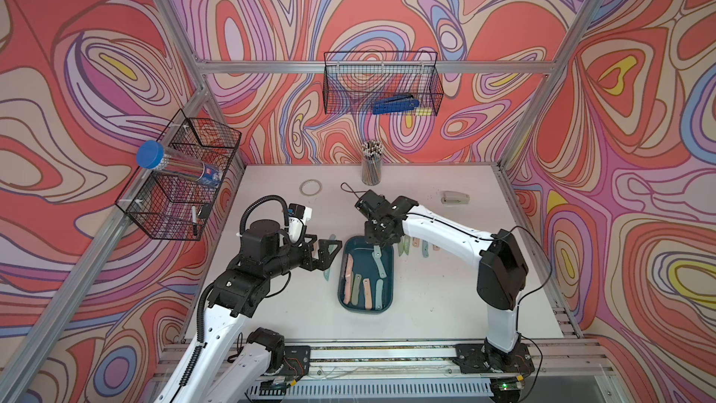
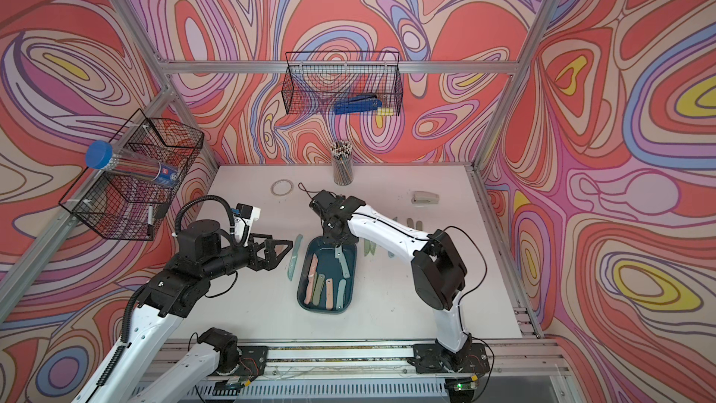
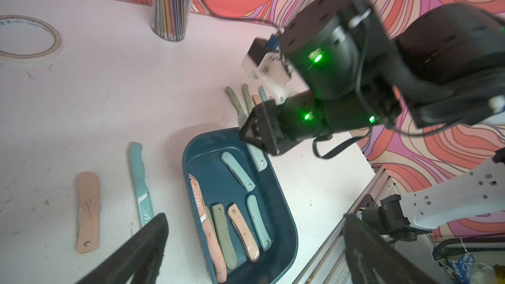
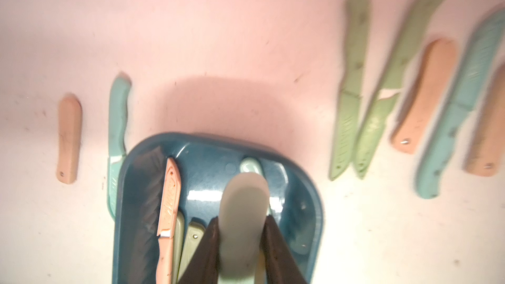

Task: Take the fruit knife out of the storage box
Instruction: Pick up the fruit knife from the storage box, then place the fruit knife at the center of the board.

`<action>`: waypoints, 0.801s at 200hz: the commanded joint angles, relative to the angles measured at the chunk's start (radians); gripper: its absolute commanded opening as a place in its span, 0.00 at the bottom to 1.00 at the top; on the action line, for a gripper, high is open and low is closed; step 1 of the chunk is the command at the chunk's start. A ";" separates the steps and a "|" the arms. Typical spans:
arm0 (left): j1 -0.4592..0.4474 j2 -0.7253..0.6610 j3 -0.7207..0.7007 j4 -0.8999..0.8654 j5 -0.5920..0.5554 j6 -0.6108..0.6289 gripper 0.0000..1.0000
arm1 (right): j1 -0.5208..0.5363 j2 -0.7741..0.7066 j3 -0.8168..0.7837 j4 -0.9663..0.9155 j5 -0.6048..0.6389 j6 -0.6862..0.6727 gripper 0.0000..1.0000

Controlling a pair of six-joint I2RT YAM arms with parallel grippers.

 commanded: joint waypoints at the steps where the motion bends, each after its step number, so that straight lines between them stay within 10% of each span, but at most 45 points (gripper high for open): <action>1: -0.006 -0.005 -0.009 0.028 0.019 0.007 1.00 | -0.093 -0.084 -0.037 -0.040 0.066 -0.064 0.21; 81: -0.005 -0.001 -0.009 0.030 0.021 0.006 1.00 | -0.535 -0.180 -0.243 -0.018 0.117 -0.261 0.24; 160: -0.006 0.000 -0.009 0.032 0.021 0.005 1.00 | -0.662 0.060 -0.201 0.037 0.179 -0.386 0.25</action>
